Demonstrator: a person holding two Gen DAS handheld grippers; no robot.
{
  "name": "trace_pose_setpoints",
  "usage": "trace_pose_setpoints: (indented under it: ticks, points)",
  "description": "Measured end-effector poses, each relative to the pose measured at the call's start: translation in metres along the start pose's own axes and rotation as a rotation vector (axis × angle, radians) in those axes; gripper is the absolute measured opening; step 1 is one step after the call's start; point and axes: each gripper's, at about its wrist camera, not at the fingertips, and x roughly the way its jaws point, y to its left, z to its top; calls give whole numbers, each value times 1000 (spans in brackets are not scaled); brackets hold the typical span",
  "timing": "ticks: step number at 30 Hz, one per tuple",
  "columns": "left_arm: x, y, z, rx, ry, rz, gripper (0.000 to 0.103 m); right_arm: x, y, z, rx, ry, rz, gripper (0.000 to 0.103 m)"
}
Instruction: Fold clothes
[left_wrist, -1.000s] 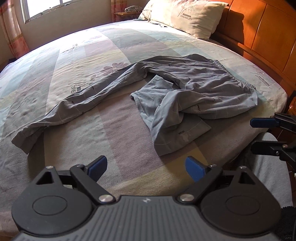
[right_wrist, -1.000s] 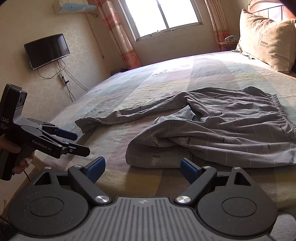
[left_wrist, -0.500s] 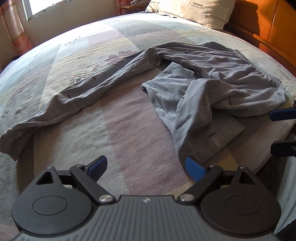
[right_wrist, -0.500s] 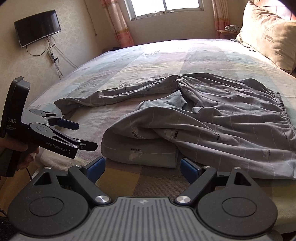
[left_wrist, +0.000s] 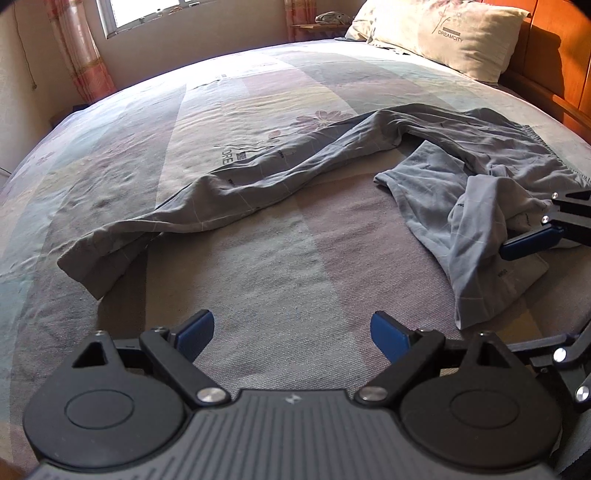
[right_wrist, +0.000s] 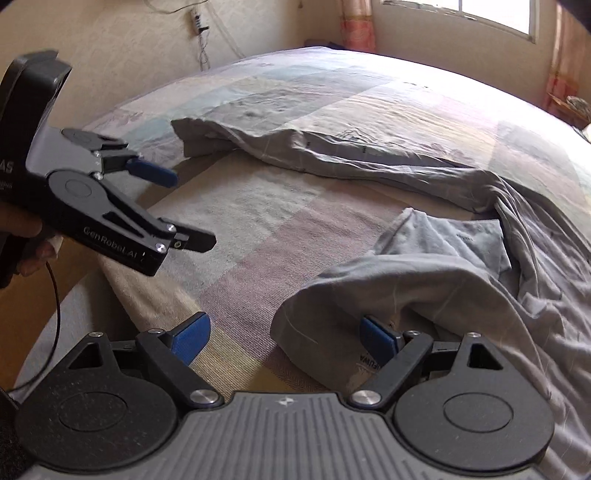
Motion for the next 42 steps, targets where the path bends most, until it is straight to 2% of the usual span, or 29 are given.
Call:
trace_pose_setpoints:
  ticks: [4,7,8,11,16,20,23,28,31,34,42]
  points:
    - [5,6,-1,-26,-8,-16,92,16,10,3,-135,125,30,91]
    - [8,9,-2,-42,-13,-31,92,26,10,8,-219,130,-55,91]
    - [9,10,-2,-45,-13,-35,92,27,2,15,-209,119,-79,91]
    - [10,12,-5,-56,-8,-43,92,29,-33,38,-108,87,-101,91]
    - [6,16,-12,-78,-5,-74,92,43,-107,67,61,45,-207,91]
    - [6,15,-12,-78,-3,-72,92,55,-161,72,231,54,-212,91]
    - [5,13,-12,-77,-6,-85,92,50,-179,71,315,32,-218,91]
    - [5,5,-10,-54,-3,-98,92,11,-165,58,329,-25,-179,91]
    - [6,-2,-10,-39,-1,-109,92,-11,-133,41,232,-22,-198,91]
    - [9,-10,-9,-23,9,-118,92,-23,-95,19,91,-13,-263,91]
    - [9,-26,-10,11,31,-155,92,-1,-32,-2,-163,11,-257,91]
